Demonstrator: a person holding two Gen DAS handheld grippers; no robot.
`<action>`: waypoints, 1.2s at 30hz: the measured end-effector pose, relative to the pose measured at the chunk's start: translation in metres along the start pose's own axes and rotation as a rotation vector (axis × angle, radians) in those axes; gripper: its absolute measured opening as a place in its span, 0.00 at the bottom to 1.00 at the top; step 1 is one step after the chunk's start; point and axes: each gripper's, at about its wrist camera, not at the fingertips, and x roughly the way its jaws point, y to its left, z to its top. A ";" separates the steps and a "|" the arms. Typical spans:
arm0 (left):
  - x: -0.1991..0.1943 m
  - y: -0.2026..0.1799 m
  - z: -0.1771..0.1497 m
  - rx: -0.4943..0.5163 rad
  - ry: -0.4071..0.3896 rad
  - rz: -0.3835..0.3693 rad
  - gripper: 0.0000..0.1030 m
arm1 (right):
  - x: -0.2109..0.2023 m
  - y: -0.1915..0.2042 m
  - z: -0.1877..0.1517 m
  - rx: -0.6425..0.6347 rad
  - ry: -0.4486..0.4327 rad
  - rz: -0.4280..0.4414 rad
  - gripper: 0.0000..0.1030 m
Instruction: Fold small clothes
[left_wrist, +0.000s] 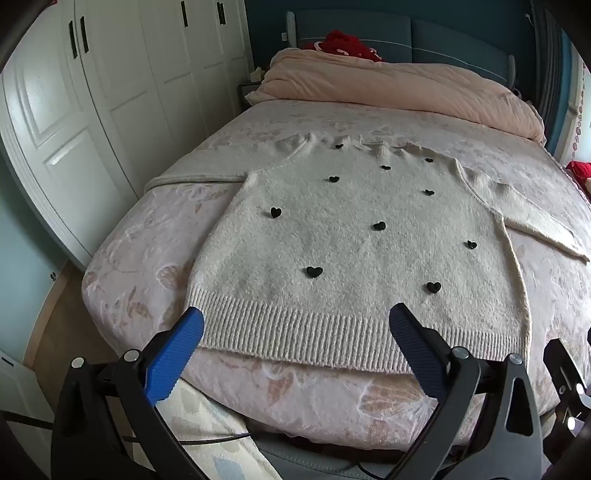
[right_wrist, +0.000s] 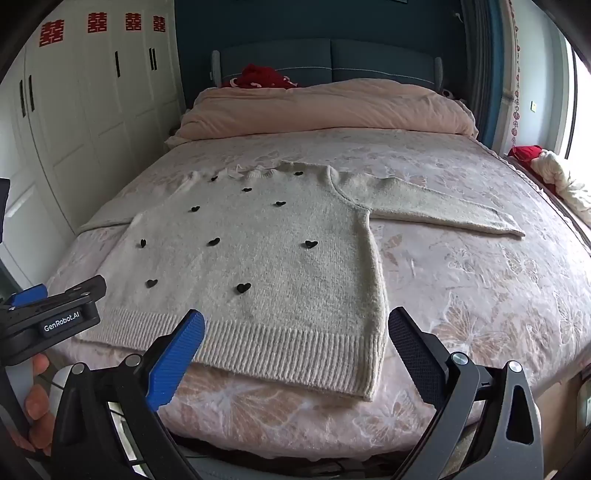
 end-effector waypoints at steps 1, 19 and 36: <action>0.000 0.000 0.000 0.001 0.000 0.001 0.95 | -0.001 0.000 0.000 0.005 0.000 0.002 0.95; -0.003 -0.011 -0.005 0.023 0.005 -0.015 0.95 | -0.002 -0.010 -0.002 0.042 0.017 -0.006 0.95; -0.002 -0.015 -0.006 0.038 0.004 -0.018 0.95 | -0.002 -0.013 -0.002 0.052 0.015 -0.013 0.95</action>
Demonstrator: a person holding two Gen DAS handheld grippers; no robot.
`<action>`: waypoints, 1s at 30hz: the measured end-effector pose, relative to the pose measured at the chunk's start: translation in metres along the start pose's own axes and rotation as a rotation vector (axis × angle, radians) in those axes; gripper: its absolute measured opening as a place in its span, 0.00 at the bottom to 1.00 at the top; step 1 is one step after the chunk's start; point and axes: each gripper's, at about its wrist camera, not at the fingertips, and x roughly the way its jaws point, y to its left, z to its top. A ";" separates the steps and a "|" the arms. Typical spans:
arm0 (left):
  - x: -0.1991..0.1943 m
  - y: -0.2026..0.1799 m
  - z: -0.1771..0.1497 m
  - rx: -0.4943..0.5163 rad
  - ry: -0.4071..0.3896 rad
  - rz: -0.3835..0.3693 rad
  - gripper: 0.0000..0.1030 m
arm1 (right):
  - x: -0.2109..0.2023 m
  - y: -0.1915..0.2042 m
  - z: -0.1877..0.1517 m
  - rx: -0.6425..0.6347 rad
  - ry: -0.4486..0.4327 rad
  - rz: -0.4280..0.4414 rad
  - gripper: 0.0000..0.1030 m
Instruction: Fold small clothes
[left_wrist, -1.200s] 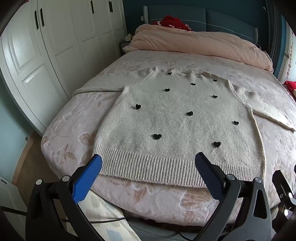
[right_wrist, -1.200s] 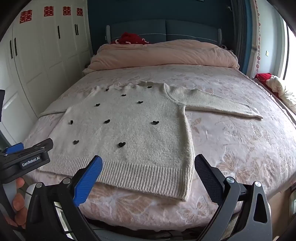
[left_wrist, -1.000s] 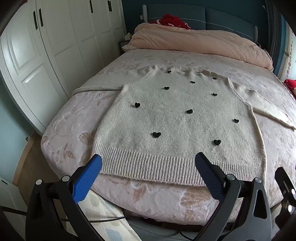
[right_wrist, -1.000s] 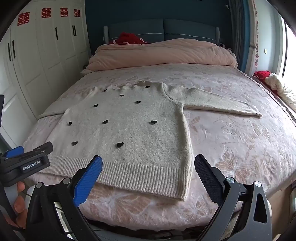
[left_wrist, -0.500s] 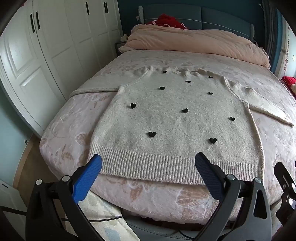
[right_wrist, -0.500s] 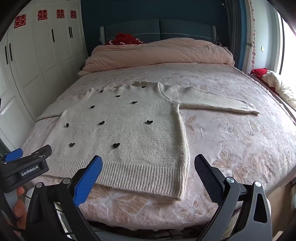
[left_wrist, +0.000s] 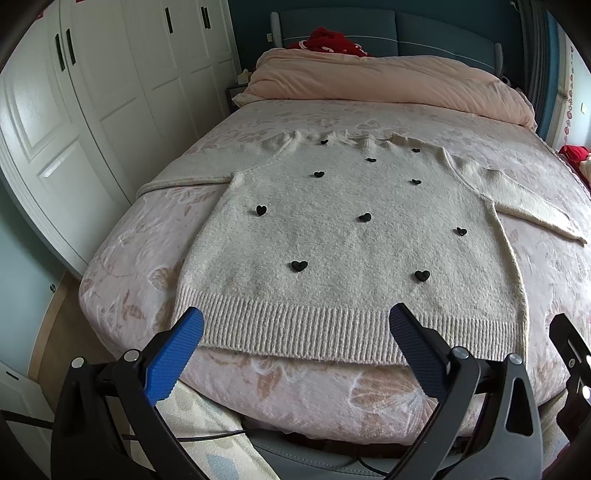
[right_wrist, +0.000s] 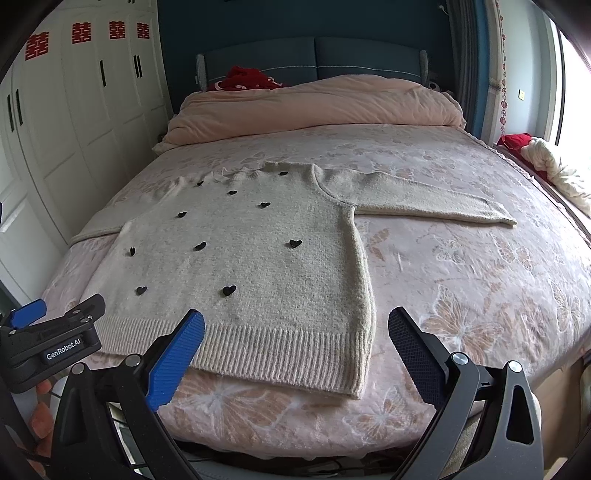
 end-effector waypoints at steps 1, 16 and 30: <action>0.000 0.000 0.000 0.001 0.000 -0.001 0.95 | 0.000 0.000 0.000 0.000 0.000 0.001 0.95; -0.001 -0.003 -0.002 0.007 0.000 -0.003 0.95 | 0.000 0.000 0.000 0.000 0.000 0.003 0.95; -0.001 -0.004 -0.002 0.007 0.001 -0.002 0.95 | 0.000 0.003 0.000 -0.005 0.006 0.011 0.95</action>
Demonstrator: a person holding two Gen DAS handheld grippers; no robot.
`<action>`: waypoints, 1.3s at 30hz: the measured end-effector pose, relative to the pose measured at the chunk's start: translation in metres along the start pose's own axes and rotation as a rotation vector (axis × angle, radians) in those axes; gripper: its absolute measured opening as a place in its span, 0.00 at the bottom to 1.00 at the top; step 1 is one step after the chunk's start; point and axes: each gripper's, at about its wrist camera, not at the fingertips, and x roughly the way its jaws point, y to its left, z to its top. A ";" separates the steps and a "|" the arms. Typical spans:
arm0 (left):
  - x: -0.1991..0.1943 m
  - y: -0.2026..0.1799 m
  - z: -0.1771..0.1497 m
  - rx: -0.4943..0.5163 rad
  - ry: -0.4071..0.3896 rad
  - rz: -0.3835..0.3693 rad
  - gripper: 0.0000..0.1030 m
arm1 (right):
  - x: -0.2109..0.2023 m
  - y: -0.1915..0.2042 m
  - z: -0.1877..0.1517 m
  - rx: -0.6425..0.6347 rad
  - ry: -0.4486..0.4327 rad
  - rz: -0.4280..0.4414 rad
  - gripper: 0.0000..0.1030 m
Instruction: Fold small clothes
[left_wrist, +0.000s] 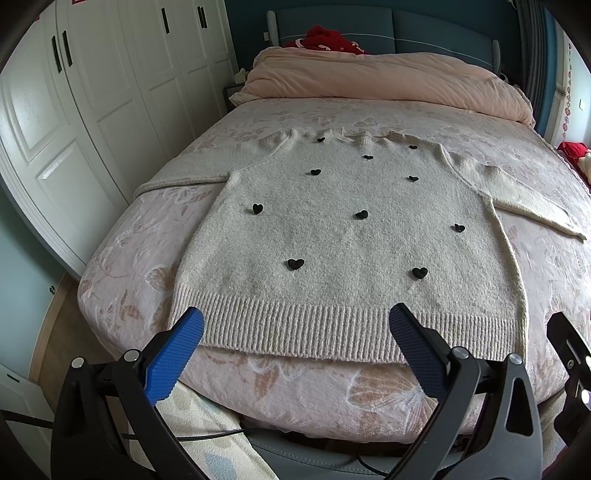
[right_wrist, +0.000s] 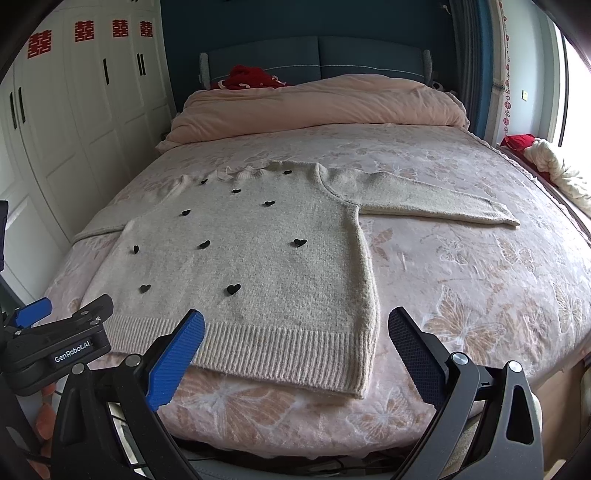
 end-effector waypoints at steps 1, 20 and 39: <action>0.000 0.000 0.000 0.000 0.000 -0.001 0.95 | 0.000 0.000 0.000 -0.001 0.001 0.001 0.95; 0.002 -0.002 -0.003 0.005 0.005 0.004 0.95 | 0.002 -0.002 -0.003 0.007 0.008 0.007 0.95; 0.018 -0.014 0.019 -0.056 0.026 -0.031 0.95 | 0.049 -0.113 0.029 0.202 0.031 0.068 0.95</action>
